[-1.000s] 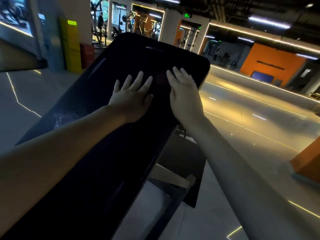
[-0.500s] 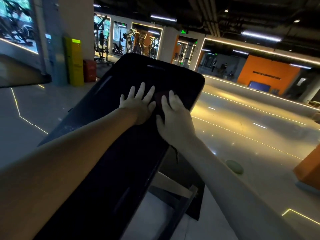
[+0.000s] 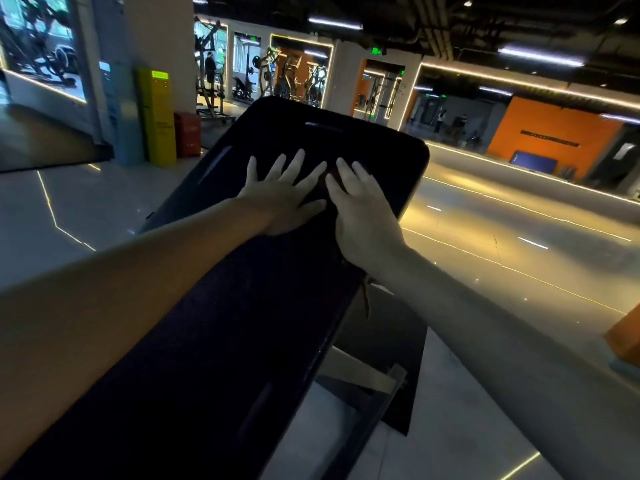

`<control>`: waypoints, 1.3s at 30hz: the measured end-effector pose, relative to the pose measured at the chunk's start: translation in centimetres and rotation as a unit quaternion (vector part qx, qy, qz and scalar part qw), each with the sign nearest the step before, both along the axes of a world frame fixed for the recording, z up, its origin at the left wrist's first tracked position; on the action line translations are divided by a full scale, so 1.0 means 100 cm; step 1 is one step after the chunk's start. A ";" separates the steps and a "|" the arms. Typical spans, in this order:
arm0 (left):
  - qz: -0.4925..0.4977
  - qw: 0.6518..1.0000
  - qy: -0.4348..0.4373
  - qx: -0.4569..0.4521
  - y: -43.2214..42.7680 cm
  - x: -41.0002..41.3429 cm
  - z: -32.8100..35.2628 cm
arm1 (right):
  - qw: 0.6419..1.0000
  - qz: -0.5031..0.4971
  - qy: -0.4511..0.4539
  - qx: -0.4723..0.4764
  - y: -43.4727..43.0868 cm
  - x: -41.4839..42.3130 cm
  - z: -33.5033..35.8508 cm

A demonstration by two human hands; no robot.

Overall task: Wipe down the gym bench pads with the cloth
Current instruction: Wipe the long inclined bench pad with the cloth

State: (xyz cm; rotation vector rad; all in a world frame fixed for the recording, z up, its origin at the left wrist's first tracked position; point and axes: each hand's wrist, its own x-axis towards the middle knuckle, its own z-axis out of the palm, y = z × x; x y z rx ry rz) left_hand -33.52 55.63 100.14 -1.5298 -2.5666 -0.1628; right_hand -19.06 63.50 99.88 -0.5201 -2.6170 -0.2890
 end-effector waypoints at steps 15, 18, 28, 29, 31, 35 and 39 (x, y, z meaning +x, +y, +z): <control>0.018 0.984 -0.065 0.168 0.025 -0.011 -0.014 | 0.998 0.015 -0.067 -0.017 0.050 -0.043 0.056; 0.018 0.982 -0.069 0.173 0.022 -0.010 -0.014 | 0.995 0.045 -0.082 -0.020 0.052 0.002 0.043; 0.009 0.977 -0.044 0.207 0.033 -0.022 -0.012 | 0.991 0.092 -0.083 -0.043 0.060 -0.024 0.059; 0.006 0.975 -0.041 0.216 0.034 -0.023 -0.014 | 0.991 0.098 -0.082 -0.037 0.064 -0.036 0.063; 0.006 0.973 -0.040 0.227 0.035 -0.026 -0.017 | 0.991 0.101 -0.085 -0.026 0.071 -0.061 0.071; 0.026 0.967 -0.056 0.246 0.036 -0.028 -0.021 | 0.992 0.093 -0.087 0.002 0.078 -0.117 0.085; 0.046 0.965 -0.079 0.246 0.036 -0.030 -0.022 | 0.993 0.077 -0.090 0.009 0.075 -0.157 0.092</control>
